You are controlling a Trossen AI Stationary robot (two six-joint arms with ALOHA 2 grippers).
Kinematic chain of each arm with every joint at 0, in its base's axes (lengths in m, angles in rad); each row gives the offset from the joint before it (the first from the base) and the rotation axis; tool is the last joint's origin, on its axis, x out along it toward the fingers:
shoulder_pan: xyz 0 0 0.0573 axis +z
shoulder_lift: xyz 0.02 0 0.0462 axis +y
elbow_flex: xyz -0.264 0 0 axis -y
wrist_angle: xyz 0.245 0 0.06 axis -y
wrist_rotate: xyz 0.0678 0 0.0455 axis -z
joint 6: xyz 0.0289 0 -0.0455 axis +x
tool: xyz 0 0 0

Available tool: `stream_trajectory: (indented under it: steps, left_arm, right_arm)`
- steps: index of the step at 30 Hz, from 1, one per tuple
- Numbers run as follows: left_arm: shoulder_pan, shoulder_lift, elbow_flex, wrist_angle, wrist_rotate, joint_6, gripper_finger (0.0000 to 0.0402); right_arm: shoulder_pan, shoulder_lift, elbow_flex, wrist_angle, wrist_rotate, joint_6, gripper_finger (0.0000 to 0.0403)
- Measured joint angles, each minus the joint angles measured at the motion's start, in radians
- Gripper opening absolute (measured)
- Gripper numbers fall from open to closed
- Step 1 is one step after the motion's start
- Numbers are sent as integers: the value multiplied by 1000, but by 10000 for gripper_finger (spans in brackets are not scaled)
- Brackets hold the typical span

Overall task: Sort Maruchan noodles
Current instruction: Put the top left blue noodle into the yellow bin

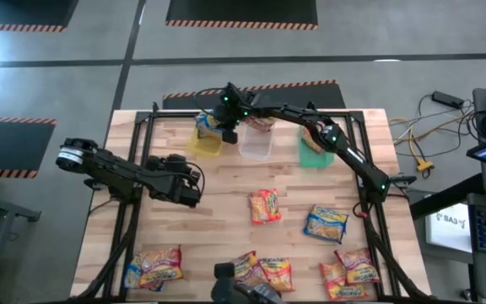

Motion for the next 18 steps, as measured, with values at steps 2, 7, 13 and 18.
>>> stream_trajectory:
  steps: [2,7,13,18]
  left_arm:
    - [0,-10,0,-1,-2,0,196]
    - [0,-20,0,-2,-2,3,196]
    - [0,-20,0,-3,-3,5,196]
    - [0,-20,0,-4,-4,5,196]
  right_arm:
    - [0,-14,0,-12,0,2,8]
    - [0,-39,1,1,0,13,9]
    - [5,-38,0,-77,-3,-91,9]
    - [10,-38,0,-76,-3,-136,9]
